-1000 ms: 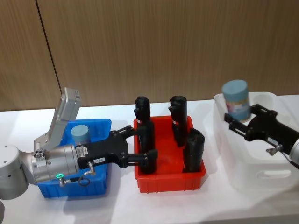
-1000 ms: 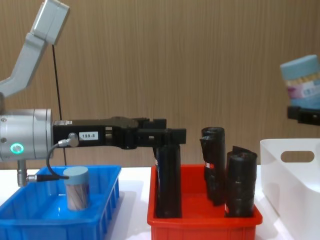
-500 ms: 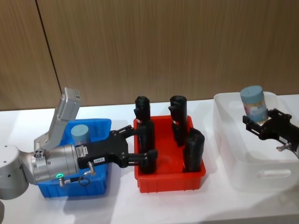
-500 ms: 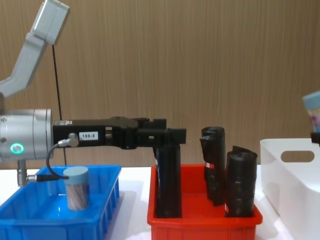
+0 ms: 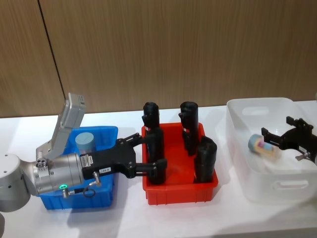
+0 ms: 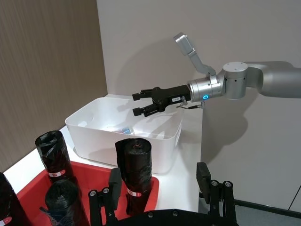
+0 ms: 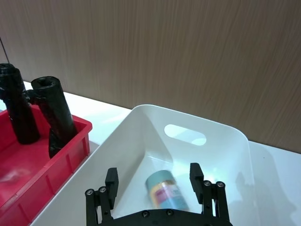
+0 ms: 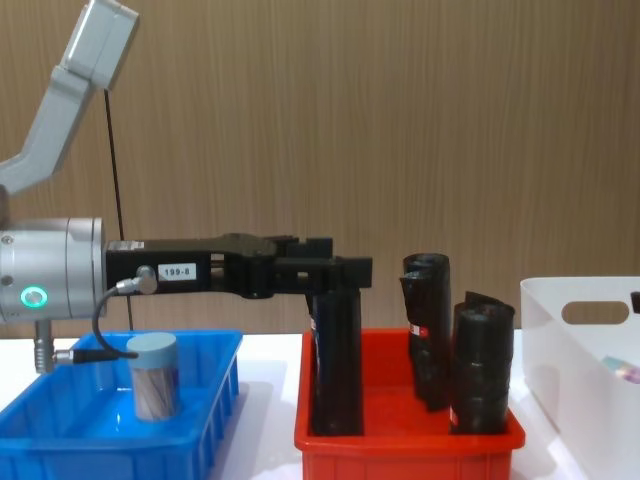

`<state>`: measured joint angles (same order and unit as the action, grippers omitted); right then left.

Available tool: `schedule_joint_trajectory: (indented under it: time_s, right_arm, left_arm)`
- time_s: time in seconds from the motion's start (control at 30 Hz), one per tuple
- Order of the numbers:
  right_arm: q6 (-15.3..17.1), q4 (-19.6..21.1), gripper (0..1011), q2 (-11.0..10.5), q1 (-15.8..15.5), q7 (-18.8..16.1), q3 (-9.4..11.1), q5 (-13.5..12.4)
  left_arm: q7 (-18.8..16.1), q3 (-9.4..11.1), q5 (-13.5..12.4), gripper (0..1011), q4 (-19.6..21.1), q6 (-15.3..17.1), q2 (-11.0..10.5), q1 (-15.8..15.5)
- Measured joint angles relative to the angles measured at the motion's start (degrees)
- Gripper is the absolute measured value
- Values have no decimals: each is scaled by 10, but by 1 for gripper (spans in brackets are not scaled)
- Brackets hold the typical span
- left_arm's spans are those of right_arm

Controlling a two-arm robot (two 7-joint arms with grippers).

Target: Pick the cotton swabs from the blue box and place them into the white box.

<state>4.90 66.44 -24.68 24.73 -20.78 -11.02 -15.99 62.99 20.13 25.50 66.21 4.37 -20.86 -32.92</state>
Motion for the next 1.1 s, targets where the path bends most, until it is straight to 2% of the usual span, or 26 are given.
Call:
schedule_joint_trajectory:
  time_s: [0.13, 0.37, 0.47, 0.63, 1.1]
  right_arm:
    - [-2, -3, 1001, 1, 2, 3, 0, 2]
    - [-2, 0, 1001, 1, 0, 5, 0, 2]
    - [-3, 10, 1002, 3, -8, 10, -1, 2]
    - [-5, 40, 1002, 8, -30, 24, -3, 2]
    - [-13, 144, 1002, 23, -105, 73, -8, 0]
  left_arm:
    - [0, 0, 0, 1004, 0, 0, 0, 0]
    - [-3, 0, -1, 1004, 1, 0, 0, 1]
    - [-16, 1, -3, 1004, 6, -1, 0, 5]
    - [-43, 4, -10, 1004, 18, -2, -1, 13]
    - [-152, 14, -34, 1004, 66, -9, -2, 47]
